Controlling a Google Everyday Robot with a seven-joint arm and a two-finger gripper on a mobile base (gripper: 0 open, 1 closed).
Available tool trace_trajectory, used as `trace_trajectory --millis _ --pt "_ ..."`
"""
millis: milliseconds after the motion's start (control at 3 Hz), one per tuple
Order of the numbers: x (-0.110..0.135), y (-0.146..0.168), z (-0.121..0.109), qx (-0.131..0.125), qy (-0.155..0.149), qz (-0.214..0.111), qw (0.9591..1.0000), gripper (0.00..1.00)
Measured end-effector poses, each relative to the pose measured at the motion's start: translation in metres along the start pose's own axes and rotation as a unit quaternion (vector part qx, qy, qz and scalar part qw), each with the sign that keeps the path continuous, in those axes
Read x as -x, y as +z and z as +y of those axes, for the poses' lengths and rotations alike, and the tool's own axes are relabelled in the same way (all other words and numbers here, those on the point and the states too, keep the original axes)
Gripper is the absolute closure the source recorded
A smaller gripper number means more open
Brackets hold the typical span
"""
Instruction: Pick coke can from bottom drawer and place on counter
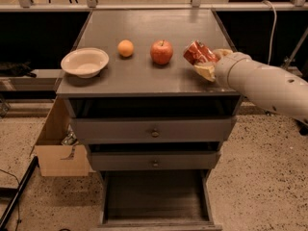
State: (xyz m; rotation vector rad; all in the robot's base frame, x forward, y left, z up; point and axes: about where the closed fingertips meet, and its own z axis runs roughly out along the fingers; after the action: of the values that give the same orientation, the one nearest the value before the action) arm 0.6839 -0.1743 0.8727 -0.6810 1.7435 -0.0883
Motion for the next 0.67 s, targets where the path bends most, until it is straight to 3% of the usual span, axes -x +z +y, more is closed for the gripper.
trace_trajectory --millis 667 --pt "0.0 0.0 0.0 0.0 0.0 0.0 1.0 0.51"
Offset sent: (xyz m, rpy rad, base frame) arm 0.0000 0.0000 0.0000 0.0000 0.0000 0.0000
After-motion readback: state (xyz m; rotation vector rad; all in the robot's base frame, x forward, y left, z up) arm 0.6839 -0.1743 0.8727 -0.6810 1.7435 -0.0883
